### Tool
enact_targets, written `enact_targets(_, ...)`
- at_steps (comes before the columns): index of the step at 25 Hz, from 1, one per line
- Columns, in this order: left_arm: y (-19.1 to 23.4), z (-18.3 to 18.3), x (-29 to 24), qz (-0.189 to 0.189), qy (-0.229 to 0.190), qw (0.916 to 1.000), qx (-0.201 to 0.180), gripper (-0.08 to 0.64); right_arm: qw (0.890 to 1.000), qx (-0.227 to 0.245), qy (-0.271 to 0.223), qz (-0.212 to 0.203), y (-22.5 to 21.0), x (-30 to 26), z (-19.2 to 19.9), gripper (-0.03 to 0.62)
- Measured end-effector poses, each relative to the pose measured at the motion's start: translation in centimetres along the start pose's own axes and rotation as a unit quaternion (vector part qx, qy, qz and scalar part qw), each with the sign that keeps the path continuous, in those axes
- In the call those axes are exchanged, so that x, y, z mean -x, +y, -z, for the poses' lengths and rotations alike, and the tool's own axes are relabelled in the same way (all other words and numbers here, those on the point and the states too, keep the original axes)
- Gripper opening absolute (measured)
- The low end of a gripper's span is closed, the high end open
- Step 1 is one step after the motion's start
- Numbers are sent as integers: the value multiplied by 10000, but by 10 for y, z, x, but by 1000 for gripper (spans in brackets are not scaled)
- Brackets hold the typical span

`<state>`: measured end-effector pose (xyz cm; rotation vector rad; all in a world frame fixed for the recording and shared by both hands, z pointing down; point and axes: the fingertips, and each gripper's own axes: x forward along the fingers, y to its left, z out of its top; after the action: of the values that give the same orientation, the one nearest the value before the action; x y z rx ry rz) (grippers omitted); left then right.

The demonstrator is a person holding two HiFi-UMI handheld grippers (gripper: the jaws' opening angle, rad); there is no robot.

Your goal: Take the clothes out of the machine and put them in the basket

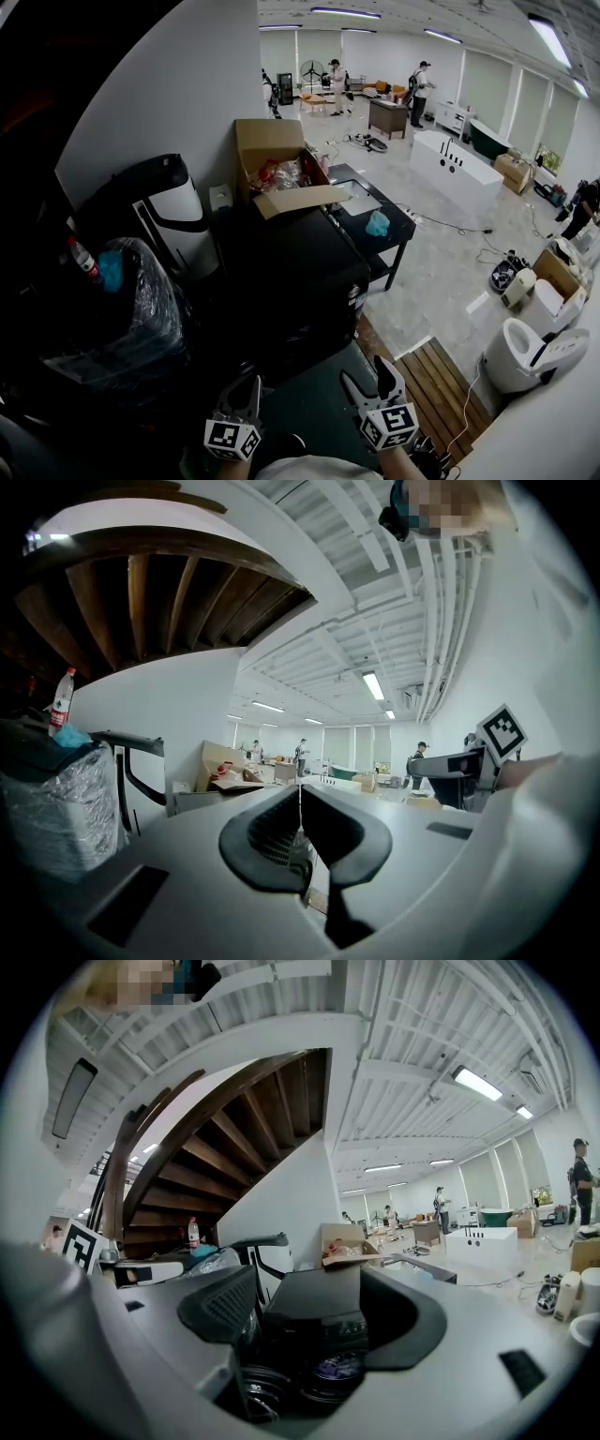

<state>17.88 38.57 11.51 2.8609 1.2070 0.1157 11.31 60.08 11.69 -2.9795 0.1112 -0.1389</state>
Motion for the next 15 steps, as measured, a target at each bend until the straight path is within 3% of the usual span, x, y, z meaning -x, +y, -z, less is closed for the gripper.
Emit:
enact_targets(9, 45, -3, -44, 300, 91, 9994, -147, 21, 9999, 28, -48, 151, 4, -59, -5, 333)
enact_targets(15, 53, -5, -57, 320, 98, 9993, -158, 21, 9999, 0, -21, 148, 0, -75, -6, 333)
